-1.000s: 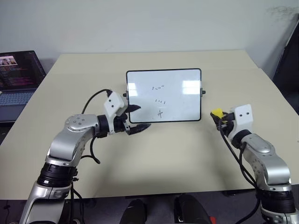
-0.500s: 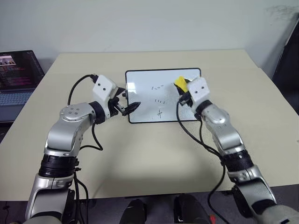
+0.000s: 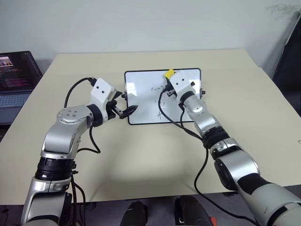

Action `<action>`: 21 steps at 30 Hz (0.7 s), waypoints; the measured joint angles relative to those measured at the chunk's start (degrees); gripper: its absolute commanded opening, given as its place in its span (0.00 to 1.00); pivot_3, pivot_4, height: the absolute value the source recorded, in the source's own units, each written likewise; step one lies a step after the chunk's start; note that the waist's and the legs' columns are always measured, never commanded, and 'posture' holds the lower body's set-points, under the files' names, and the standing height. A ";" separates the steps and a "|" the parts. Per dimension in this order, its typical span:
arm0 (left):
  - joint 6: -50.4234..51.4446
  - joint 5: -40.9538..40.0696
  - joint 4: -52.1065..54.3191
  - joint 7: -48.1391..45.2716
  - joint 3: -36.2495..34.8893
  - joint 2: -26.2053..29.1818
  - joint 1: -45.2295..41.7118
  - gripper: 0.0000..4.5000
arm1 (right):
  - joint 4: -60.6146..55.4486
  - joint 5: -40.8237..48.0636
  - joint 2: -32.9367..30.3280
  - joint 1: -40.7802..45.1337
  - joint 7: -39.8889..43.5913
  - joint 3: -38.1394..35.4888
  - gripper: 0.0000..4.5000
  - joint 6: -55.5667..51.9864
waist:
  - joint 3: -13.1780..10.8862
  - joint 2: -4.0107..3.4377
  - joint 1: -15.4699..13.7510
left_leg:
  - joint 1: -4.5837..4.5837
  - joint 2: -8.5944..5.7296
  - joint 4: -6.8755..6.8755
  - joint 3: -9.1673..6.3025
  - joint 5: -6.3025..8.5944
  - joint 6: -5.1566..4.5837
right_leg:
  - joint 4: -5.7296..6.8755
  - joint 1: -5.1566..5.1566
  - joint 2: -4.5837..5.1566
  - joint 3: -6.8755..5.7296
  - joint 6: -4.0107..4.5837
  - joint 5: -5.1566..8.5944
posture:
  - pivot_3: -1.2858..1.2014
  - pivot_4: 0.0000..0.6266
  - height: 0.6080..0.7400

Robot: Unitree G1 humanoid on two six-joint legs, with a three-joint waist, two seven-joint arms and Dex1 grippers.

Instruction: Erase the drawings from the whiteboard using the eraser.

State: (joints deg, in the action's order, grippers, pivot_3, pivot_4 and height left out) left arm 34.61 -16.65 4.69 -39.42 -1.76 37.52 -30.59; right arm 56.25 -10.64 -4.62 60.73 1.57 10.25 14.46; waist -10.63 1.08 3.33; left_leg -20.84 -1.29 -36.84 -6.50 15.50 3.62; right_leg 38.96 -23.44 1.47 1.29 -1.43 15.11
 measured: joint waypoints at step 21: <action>-0.04 0.02 0.00 -0.02 -0.02 0.40 -0.01 1.00 | 9.16 -10.19 8.27 2.93 2.13 9.08 0.28 2.74 | 0.01 0.01 1.61 | 0.18 0.13 -0.07 0.07 -0.01 0.01 | 0.13 0.02 -0.19 0.14 0.12 -0.15 | 0.52 0.24 1.00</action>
State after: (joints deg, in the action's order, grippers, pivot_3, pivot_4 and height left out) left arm 34.57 -16.63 4.69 -39.44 -1.78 37.92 -30.60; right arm 65.41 -20.83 3.65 63.66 3.70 19.34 17.20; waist -10.62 1.09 4.94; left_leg -20.66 -1.17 -36.91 -6.43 15.49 3.63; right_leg 39.09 -23.42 1.29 1.42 -1.31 14.97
